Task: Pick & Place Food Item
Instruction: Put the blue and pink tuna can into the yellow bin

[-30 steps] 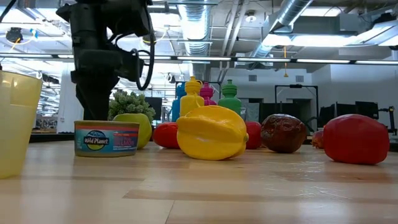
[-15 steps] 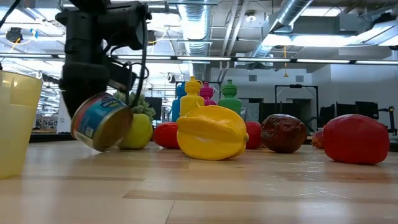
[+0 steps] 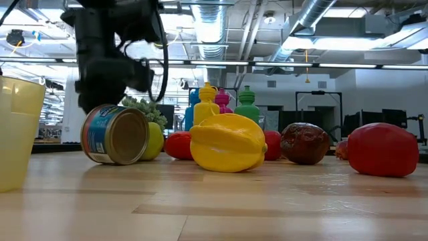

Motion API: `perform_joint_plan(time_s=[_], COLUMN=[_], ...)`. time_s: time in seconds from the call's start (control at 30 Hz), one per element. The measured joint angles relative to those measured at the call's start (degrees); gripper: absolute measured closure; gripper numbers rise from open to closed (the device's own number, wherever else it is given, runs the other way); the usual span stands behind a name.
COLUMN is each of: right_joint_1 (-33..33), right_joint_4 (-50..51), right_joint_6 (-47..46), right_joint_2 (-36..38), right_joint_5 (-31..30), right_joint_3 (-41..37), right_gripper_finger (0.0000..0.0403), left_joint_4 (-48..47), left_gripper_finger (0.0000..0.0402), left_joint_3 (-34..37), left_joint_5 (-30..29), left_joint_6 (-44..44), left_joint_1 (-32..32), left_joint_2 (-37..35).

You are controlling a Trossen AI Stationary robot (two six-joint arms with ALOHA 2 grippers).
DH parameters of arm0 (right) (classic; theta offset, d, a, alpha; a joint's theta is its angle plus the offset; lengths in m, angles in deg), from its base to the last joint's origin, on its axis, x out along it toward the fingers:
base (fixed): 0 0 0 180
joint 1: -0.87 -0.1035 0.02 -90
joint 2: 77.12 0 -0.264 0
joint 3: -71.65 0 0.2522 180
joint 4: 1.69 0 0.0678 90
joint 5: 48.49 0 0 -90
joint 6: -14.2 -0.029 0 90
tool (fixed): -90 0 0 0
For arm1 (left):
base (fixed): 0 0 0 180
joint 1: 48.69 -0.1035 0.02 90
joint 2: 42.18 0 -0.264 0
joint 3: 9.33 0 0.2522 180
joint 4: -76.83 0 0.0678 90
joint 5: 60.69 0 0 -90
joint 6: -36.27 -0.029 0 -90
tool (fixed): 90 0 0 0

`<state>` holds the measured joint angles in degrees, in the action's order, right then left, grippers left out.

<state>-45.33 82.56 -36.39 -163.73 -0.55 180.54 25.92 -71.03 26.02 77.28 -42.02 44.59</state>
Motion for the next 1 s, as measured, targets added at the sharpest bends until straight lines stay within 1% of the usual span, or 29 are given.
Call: perform_joint_plan(time_s=[0.13,0.23,0.3,0.37,0.47,0.57,0.7,0.77,0.8,0.87,0.97,1.0], right_joint_1=[0.20,0.24,0.24,0.24,0.24,0.24,0.59,0.61,0.61,0.61,0.61,0.61], right_joint_4=[-0.28,-0.38,-0.48,-0.75,-0.80,-0.90,-1.11,-1.08,-1.08,-1.08,-1.08,-1.08], right_joint_6=[-0.01,-0.01,-0.01,-0.01,-0.01,0.02,0.02,0.02,0.04,0.06,0.19,0.17], right_joint_2=[0.00,0.00,0.00,0.00,0.00,0.00,0.00,0.00,0.00,0.00,0.00,0.00], right_joint_5=[-0.01,-0.01,-0.01,-0.01,-0.01,-0.01,-0.01,-0.01,-0.01,-0.01,-0.01,-0.01], right_joint_3=[0.00,0.00,0.00,0.00,-0.02,-0.02,-0.02,-0.02,-0.02,-0.02,-0.02,-0.02], right_gripper_finger=[0.0091,0.0091,0.0091,0.0091,0.0091,0.0091,0.0091,0.0091,0.0091,0.0091,0.0091,0.0091], left_joint_4=[-1.23,-3.76,-3.10,-0.30,6.88,13.22,15.54,15.21,15.21,15.08,14.61,14.40], left_gripper_finger=[0.0401,0.0401,0.0395,0.0379,0.0334,0.0271,0.0181,0.0144,0.0129,0.0112,0.0107,0.0106], left_joint_3=[-0.02,-0.02,-0.02,-0.02,-0.04,-0.13,-0.13,-0.13,-0.13,-0.13,-1.19,-2.16], left_joint_5=[-1.19,-2.86,-2.55,-0.86,-0.32,-1.94,-2.24,-1.24,-0.03,3.80,10.69,11.99], left_joint_6=[0.68,3.07,3.43,1.37,1.02,0.53,-1.29,1.04,3.95,9.22,12.07,12.63], left_joint_1=[0.00,0.00,0.00,0.30,1.32,3.02,5.19,5.94,6.26,6.27,6.44,6.72], left_joint_2=[-4.53,-8.57,-11.61,-14.86,-18.77,-20.09,-18.21,-16.57,-15.65,-13.95,-11.58,-11.05])
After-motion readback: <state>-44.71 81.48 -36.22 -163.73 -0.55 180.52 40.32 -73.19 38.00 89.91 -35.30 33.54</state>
